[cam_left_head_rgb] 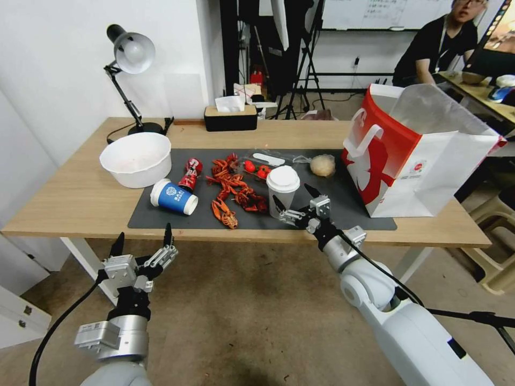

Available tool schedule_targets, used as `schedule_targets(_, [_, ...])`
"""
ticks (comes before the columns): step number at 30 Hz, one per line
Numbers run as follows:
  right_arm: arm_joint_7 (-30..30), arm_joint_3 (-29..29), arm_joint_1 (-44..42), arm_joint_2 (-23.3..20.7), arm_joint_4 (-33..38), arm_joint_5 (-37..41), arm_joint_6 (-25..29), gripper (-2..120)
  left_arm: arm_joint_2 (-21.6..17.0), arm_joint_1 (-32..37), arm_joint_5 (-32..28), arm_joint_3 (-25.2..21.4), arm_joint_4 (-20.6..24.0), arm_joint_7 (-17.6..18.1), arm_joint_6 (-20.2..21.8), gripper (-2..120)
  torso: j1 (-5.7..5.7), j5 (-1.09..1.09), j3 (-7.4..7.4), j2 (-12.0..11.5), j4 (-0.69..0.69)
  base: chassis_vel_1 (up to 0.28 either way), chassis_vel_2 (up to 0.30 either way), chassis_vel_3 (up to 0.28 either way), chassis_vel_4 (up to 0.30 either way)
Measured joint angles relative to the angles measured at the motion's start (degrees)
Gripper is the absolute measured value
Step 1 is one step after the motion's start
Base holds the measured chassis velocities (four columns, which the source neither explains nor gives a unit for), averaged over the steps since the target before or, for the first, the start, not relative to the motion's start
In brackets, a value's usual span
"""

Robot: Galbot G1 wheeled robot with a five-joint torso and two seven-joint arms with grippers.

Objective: Pick up the trash from the table and place it into the takeout bag.

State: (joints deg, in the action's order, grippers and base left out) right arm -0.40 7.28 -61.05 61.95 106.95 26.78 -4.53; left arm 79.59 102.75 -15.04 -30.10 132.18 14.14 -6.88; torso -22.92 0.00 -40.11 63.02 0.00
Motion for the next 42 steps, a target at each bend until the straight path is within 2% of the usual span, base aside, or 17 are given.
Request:
schedule_targets(14, [-2.5,-0.6,0.4,0.1,-0.9,3.3,-2.8,100,0.3,-0.2,0.1,0.1,-0.1,0.3,0.0,100,0.00,0.00,0.01,0.0,0.00,0.000,0.000,0.000,0.000])
schedule_targets(18, [-3.2,-0.5,0.5,0.3,-1.4,3.3,-2.8,90,0.4,-0.1,0.1,0.1,-0.3,0.3,-0.2,100,0.00,0.00,0.00,0.0,0.01,0.000,0.000,0.000,0.000])
schedule_targets(20, [-3.3,-0.5,0.6,0.4,-1.6,3.2,-2.6,78,0.5,-0.1,0.1,0.1,-0.3,0.4,-0.3,100,0.00,0.00,0.01,0.0,0.00,0.000,0.000,0.000,0.000])
schedule_targets(21, [-3.3,-0.5,0.6,0.4,-1.6,3.2,-2.6,78,0.5,-0.1,0.1,0.1,-0.3,0.4,-0.3,100,0.00,0.00,0.01,0.0,0.00,0.000,0.000,0.000,0.000])
schedule_targets(28, [-3.4,-0.4,0.8,0.1,-1.6,3.0,-1.7,49,0.7,0.2,0.3,0.3,-0.3,0.4,-1.0,100,0.00,0.00,0.00,0.0,0.01,0.000,0.000,0.000,0.000])
schedule_targets(29, [-3.4,-0.4,0.8,0.1,-1.6,3.0,-1.7,49,0.7,0.2,0.3,0.3,-0.3,0.4,-1.0,100,0.00,0.00,0.00,0.0,0.01,0.000,0.000,0.000,0.000])
schedule_targets(32, [-3.4,0.6,0.4,-0.4,-0.4,3.2,-1.5,37,0.7,0.1,0.4,0.3,-0.3,0.4,-1.0,100,0.00,0.01,0.00,0.0,0.01,0.000,0.000,0.000,0.000])
schedule_targets(38, [-2.5,2.9,0.2,-2.0,2.5,4.6,-2.3,24,0.6,-0.1,0.5,0.5,-0.5,0.5,-1.0,100,0.00,0.00,0.00,0.0,0.00,0.000,0.000,0.000,0.000])
schedule_targets(41, [0.3,5.6,1.0,-4.1,5.4,7.4,-5.3,14,0.4,-0.3,0.6,0.7,-0.6,0.5,-1.0,100,0.00,0.00,0.00,0.0,0.00,0.000,0.000,0.000,0.000])
schedule_targets(42, [0.3,5.6,1.0,-4.1,5.4,7.4,-5.3,14,0.4,-0.3,0.6,0.7,-0.6,0.5,-1.0,100,0.00,0.00,0.00,0.0,0.00,0.000,0.000,0.000,0.000])
